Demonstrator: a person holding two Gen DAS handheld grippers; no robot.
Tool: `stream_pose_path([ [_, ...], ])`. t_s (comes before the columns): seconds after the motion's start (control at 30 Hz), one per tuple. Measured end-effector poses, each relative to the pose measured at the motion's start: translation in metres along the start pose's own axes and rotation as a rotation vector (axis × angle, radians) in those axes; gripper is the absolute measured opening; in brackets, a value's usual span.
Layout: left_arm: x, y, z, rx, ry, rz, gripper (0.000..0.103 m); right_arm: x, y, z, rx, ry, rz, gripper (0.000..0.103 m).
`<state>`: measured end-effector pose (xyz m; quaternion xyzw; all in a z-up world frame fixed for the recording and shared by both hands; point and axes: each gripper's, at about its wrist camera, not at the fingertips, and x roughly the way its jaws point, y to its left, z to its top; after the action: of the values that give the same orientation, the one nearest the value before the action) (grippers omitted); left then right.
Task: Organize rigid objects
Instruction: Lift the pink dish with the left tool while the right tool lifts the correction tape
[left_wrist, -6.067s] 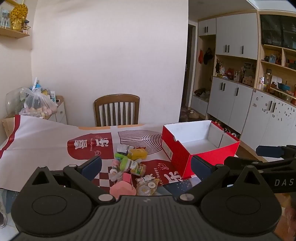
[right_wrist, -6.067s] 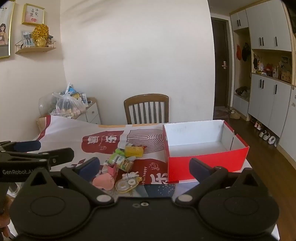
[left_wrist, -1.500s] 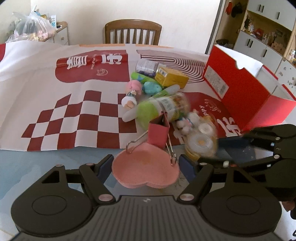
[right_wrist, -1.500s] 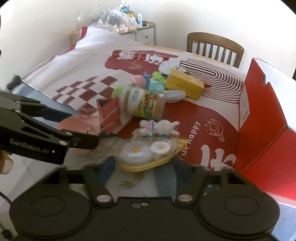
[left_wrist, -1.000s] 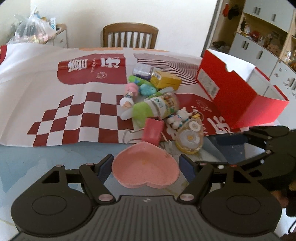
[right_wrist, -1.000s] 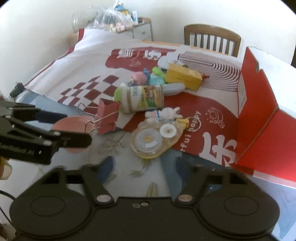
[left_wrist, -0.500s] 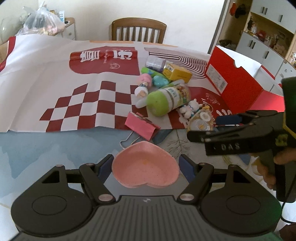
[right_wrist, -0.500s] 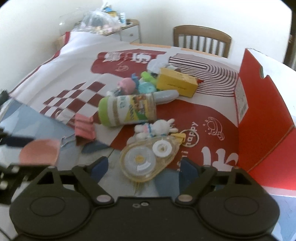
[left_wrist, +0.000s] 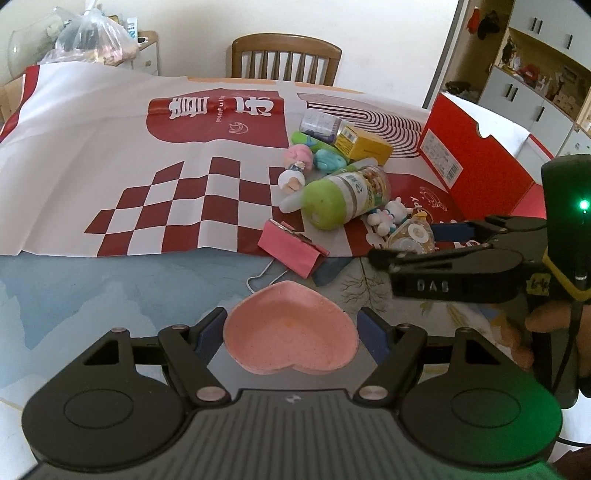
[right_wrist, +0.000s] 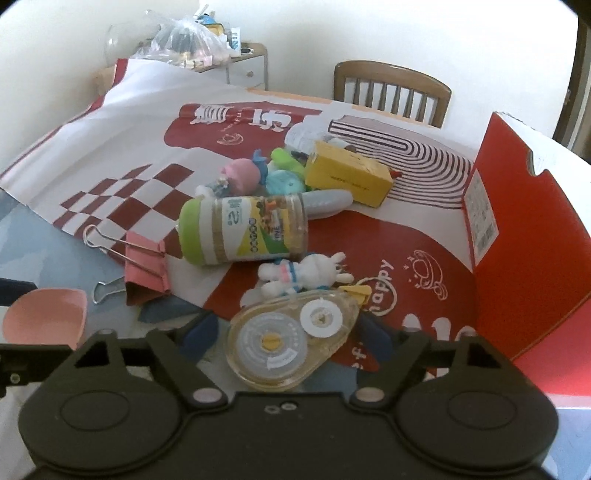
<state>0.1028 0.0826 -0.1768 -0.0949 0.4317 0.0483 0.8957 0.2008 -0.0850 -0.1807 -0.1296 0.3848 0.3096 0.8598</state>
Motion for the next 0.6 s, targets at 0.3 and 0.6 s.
stream_pose_path([
  [0.3,-0.013,-0.003,0.002,0.012,-0.032,-0.01,0.077,-0.021,-0.003,-0.001,0.031,0.003,0.018,0.072],
  [0.6,-0.039,-0.022,0.016,0.048,-0.104,-0.064,0.077,-0.085,-0.006,0.006,0.039,-0.041,0.015,0.073],
])
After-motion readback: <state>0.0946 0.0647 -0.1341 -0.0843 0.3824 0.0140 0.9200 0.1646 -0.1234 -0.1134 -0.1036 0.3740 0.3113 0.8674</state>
